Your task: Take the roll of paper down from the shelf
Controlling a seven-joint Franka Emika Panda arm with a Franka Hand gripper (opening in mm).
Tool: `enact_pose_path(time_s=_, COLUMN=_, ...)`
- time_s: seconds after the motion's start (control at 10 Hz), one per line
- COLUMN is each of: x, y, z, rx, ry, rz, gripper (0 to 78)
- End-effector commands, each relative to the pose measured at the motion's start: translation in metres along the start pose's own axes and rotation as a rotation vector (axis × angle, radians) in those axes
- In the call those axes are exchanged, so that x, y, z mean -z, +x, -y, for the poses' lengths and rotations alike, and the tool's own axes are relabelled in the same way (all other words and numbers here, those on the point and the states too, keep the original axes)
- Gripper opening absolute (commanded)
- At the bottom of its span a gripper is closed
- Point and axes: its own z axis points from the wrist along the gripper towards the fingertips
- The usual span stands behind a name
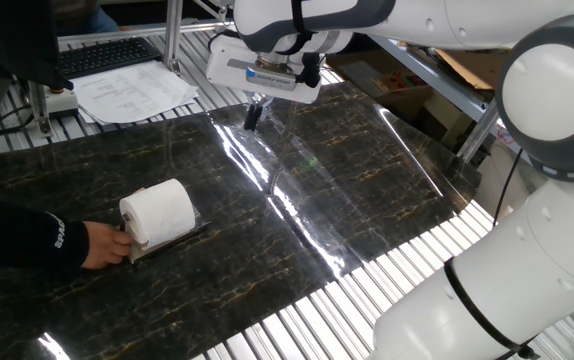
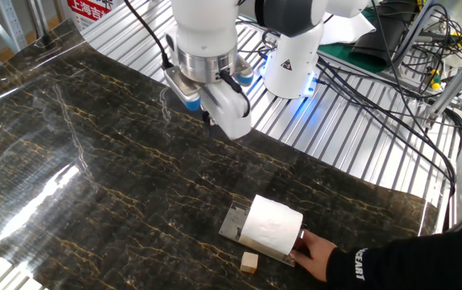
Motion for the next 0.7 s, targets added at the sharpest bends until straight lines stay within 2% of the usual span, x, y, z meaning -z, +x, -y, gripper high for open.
enact_pose_path(time_s=0.1, x=0.0012, y=-0.0003, z=-0.0004, rx=-0.103, ry=0.012, rz=0.017, gripper=0.0)
enact_pose_path(time_s=0.3, x=0.0012, y=-0.0003, z=-0.0004, rx=-0.117, ry=0.025, rz=0.029, gripper=0.0)
enact_pose_path(time_s=0.7, x=0.0011, y=-0.0002, z=-0.0003, rx=-0.132, ry=0.026, rz=0.031, gripper=0.0)
